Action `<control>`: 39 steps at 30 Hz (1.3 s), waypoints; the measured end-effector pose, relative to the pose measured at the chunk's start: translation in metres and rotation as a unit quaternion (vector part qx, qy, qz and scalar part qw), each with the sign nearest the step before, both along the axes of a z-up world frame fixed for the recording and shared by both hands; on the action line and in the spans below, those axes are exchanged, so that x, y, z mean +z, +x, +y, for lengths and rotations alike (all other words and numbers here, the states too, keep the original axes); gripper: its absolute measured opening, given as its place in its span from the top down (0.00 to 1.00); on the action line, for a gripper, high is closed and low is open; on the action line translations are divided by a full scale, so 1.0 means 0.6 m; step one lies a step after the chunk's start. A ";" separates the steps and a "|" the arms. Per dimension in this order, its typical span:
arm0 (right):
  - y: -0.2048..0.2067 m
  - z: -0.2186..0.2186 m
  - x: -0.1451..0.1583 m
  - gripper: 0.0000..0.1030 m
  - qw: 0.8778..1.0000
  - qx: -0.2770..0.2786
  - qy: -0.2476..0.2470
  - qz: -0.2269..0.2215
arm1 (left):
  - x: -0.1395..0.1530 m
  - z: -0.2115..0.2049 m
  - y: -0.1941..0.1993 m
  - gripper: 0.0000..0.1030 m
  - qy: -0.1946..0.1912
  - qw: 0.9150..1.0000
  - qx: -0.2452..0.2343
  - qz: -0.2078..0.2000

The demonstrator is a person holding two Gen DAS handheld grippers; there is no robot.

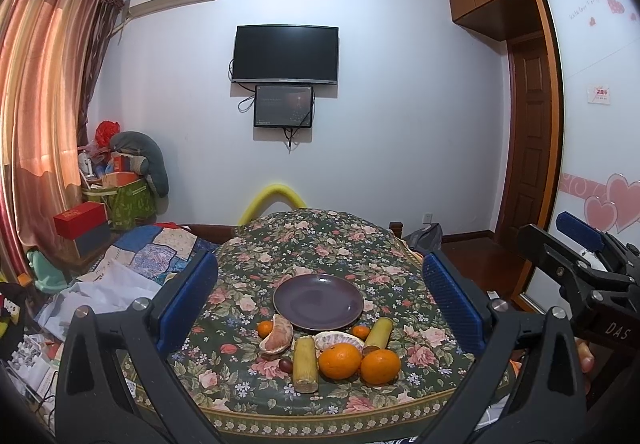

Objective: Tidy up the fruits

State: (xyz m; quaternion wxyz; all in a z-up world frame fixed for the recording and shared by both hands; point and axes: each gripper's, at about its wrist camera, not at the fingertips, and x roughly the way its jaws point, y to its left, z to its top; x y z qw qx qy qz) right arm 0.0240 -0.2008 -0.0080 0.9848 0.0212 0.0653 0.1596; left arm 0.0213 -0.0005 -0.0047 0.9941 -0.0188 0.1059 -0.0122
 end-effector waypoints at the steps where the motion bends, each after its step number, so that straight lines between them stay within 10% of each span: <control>1: 0.000 0.000 -0.001 0.00 1.000 0.000 0.000 0.000 | 0.000 0.000 0.000 0.00 0.000 1.000 0.000 0.000; 29: 0.120 0.012 -0.101 0.00 0.989 0.010 -0.048 0.142 | -0.112 0.059 0.138 0.00 -0.017 0.990 0.004 0.140; 39: 0.182 0.032 -0.180 0.00 0.967 0.046 -0.067 0.243 | -0.182 0.064 0.203 0.20 -0.020 0.978 -0.010 0.209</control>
